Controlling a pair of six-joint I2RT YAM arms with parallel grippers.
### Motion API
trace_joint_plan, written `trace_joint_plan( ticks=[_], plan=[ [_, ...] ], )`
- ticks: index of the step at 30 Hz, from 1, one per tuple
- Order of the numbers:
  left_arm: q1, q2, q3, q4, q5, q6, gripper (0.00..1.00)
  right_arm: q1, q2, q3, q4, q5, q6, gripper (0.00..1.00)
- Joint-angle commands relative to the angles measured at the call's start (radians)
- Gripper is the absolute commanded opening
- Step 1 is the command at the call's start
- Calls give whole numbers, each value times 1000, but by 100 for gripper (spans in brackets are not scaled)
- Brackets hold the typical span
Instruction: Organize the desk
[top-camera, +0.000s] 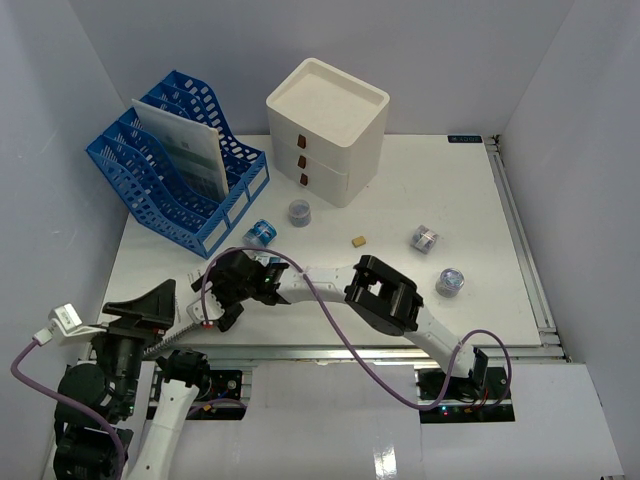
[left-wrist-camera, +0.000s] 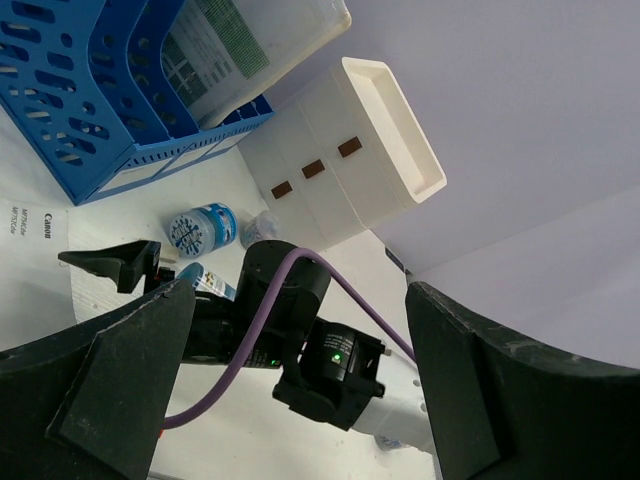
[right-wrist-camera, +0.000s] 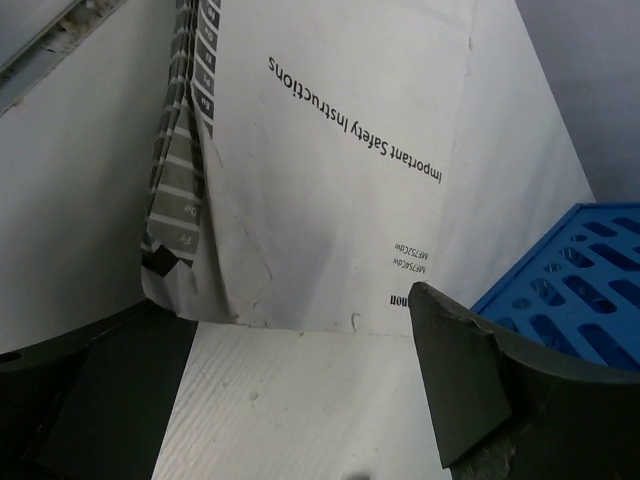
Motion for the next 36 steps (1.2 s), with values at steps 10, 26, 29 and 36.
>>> trace_joint_plan(
  ticks=[10, 26, 29, 36],
  plan=[
    [-1, -26, -5, -19, 5, -61, 98, 43, -12, -72, 116, -12, 91, 86],
    [-1, -110, -120, -68, 50, -204, 98, 25, -13, 31, 31, -18, 285, 11],
    [-1, -108, -132, -63, 48, -228, 98, 4, -49, 89, 11, -55, 438, 8],
    [1, -105, -159, -59, 10, -321, 98, -82, -93, 251, -54, -199, 735, 8]
  ],
)
